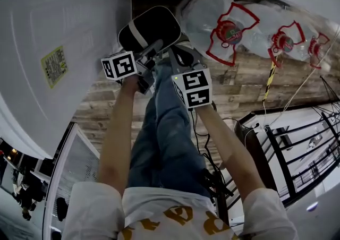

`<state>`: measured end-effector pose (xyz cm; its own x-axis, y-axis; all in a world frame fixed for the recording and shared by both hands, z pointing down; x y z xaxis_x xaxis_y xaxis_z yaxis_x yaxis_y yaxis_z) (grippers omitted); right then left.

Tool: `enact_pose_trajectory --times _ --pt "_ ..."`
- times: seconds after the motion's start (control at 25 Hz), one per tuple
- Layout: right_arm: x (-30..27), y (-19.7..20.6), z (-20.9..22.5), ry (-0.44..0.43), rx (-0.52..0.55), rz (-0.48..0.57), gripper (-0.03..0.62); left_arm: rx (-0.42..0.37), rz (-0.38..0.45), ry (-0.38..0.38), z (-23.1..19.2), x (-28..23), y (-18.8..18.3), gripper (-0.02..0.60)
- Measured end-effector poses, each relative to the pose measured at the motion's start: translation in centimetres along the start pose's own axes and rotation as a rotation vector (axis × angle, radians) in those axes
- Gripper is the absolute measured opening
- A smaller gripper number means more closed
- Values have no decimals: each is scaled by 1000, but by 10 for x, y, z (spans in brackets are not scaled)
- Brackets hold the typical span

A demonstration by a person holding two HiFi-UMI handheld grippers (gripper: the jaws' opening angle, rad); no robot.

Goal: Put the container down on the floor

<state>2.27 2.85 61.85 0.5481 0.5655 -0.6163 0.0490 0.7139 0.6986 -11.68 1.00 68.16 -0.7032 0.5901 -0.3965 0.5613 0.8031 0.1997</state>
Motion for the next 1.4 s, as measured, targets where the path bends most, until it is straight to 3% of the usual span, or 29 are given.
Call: enact_pose_trajectory --times 0.4,0.64,0.8,1.04,1.4 --pt "-29 25 22 26 7 -3 25 -57 -51 -45 -46 -24 11 6" --pt "-40 46 24 14 44 -47 25 -89 -109 -10 -63 -38 20 6" --pt "-41 51 27 22 46 -59 25 -163 -151 -55 -72 -48 23 6" --pt "-43 57 34 24 33 -71 25 -171 -159 -91 -84 -57 31 6" --pt "-50 46 28 -7 49 -91 25 -258 -224 -164 -89 -47 26 6"
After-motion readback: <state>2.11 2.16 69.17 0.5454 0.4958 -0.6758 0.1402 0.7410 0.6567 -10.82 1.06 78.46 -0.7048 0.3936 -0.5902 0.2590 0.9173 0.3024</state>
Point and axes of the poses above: the fingertips, and each gripper's own axes: x backward along the fingers, z to its right, y out of its underside, the point moved 8 cm from there along x, backward along the fingers, and after that the axes turned 14 degrees about z, right-handed, at the moved point
